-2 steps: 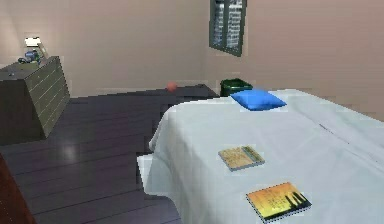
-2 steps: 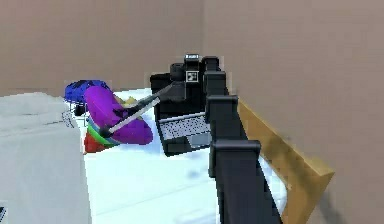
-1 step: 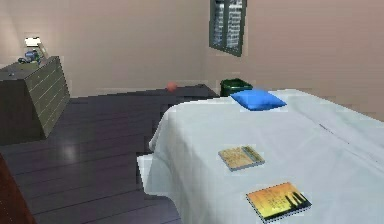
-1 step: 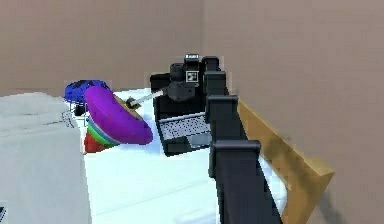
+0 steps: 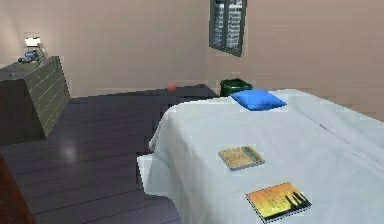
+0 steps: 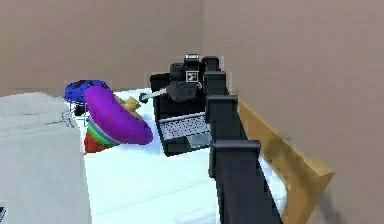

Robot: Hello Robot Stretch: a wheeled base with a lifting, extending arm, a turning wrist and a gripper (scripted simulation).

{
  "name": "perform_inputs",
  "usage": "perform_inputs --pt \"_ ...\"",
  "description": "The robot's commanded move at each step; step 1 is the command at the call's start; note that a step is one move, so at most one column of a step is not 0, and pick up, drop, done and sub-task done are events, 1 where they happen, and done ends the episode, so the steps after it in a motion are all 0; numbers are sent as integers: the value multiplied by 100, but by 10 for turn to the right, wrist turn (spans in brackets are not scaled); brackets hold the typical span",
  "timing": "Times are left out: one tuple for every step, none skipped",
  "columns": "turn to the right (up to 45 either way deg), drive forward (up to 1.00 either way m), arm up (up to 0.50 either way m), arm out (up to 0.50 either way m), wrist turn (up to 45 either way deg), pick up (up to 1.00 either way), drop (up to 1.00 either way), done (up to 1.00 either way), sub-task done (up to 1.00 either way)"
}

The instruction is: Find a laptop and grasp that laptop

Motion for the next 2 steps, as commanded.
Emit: perform_inputs --pt "0 0 -30 0 0 0 0 0 0" --pt "0 0 0 0 0 100 0 0 0"
